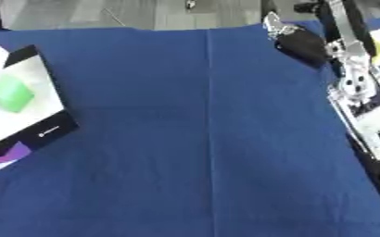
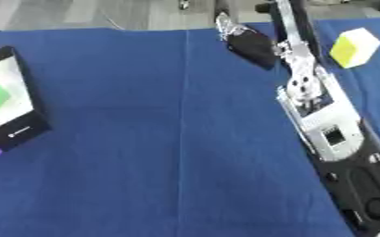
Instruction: Pick up the objects with one hand, pass them to the other hand, and then place them into the box on the other side of the table.
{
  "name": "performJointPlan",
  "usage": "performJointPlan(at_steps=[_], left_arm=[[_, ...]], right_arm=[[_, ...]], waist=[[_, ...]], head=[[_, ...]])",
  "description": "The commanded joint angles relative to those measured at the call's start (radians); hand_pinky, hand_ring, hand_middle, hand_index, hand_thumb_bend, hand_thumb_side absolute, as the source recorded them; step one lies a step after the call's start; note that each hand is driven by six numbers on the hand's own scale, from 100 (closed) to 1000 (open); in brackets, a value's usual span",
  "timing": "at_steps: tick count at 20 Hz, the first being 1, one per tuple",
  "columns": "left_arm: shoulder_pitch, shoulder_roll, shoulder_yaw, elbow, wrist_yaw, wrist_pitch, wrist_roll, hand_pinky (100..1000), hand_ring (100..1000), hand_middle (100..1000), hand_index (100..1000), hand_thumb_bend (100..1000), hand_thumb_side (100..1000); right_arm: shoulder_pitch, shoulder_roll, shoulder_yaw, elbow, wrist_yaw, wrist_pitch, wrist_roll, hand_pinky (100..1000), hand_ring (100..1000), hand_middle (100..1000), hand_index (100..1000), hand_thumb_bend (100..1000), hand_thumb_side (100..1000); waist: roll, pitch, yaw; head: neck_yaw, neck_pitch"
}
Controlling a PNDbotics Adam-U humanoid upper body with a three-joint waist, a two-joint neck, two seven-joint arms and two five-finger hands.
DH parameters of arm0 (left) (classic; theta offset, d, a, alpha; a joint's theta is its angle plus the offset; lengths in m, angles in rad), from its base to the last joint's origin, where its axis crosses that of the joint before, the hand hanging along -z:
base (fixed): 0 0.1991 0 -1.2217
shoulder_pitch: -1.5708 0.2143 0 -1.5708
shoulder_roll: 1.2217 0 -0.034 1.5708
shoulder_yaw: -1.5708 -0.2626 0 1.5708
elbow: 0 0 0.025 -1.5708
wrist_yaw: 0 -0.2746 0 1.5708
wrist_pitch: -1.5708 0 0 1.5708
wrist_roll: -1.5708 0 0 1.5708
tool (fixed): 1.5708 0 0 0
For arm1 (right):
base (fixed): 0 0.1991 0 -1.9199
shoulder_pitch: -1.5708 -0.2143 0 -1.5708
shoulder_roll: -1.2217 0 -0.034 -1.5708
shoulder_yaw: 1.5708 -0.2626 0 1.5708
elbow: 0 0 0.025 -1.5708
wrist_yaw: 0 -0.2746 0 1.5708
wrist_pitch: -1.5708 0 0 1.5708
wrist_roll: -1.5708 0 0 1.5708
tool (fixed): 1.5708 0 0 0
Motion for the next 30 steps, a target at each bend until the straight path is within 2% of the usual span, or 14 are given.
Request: performJointPlan(at_steps=[1,6,8,11,12,15,17,19,24,26,27,30], left_arm=[[-0.025,0.018,0.011,0.046,-0.033,0.01,-0.01,606,530,473,573,237,108],[-0.037,0.0,0.01,0.097,-0.061,0.007,-0.021,638,554,505,610,415,115],[-0.037,-0.003,0.009,0.108,-0.071,0.006,-0.026,643,560,513,619,432,120],[-0.035,-0.006,0.009,0.119,-0.085,0.01,-0.032,677,593,556,666,552,169],[-0.034,-0.006,0.009,0.121,-0.09,0.012,-0.035,680,596,560,671,558,174],[-0.031,-0.006,0.011,0.122,-0.102,0.016,-0.04,737,689,663,773,752,321],[-0.027,-0.004,0.014,0.12,-0.112,0.017,-0.043,754,719,698,805,814,407],[-0.024,-0.003,0.016,0.119,-0.12,0.018,-0.041,760,728,709,820,841,472],[-0.015,0.001,0.022,0.113,-0.126,0.022,-0.032,761,729,711,821,846,485],[-0.013,0.001,0.026,0.108,-0.121,0.024,-0.025,755,719,703,815,815,519],[-0.013,0.001,0.03,0.104,-0.115,0.025,-0.018,751,706,693,807,755,563],[-0.013,-0.003,0.043,0.076,-0.084,0.024,0.015,746,687,676,791,649,610]], right_arm=[[-0.017,-0.024,-0.021,-0.006,-0.007,-0.001,-0.02,794,815,711,772,249,371],[-0.015,-0.026,-0.032,-0.003,-0.011,0.0,-0.034,794,815,711,773,247,371],[-0.015,-0.027,-0.037,-0.003,-0.013,0.0,-0.04,794,815,711,773,248,370],[-0.014,-0.028,-0.046,-0.004,-0.015,0.001,-0.049,794,815,710,773,248,369],[-0.014,-0.029,-0.048,-0.005,-0.017,0.001,-0.052,794,815,710,773,248,369],[-0.013,-0.032,-0.054,-0.005,-0.019,0.002,-0.059,794,814,710,773,248,367],[-0.012,-0.034,-0.057,-0.005,-0.02,0.003,-0.062,794,814,709,773,248,367],[-0.011,-0.036,-0.06,-0.005,-0.021,0.004,-0.065,794,814,709,774,248,367],[-0.009,-0.042,-0.066,-0.006,-0.022,0.004,-0.071,794,814,710,774,250,365],[-0.009,-0.044,-0.069,-0.007,-0.022,0.005,-0.074,794,814,710,774,249,364],[-0.009,-0.045,-0.07,-0.007,-0.023,0.005,-0.075,795,815,710,774,249,363],[-0.011,-0.051,-0.072,-0.008,-0.023,0.006,-0.077,795,816,712,776,248,363]], waist=[[-0.012,0.0,-0.001],[-0.012,0.001,-0.003],[-0.012,0.002,-0.003],[-0.013,0.002,-0.004],[-0.013,0.002,-0.004],[-0.013,0.002,-0.004],[-0.012,0.002,-0.003],[-0.012,0.002,-0.003],[-0.011,0.001,-0.003],[-0.011,0.001,-0.002],[-0.012,0.001,-0.002],[-0.013,0.0,-0.001]], head=[[0.014,-0.014],[0.02,-0.016],[0.02,-0.016],[0.019,-0.017],[0.019,-0.017],[0.018,-0.016],[0.016,-0.015],[0.014,-0.014],[0.01,-0.014],[0.01,-0.013],[0.008,-0.014],[-0.004,-0.015]])
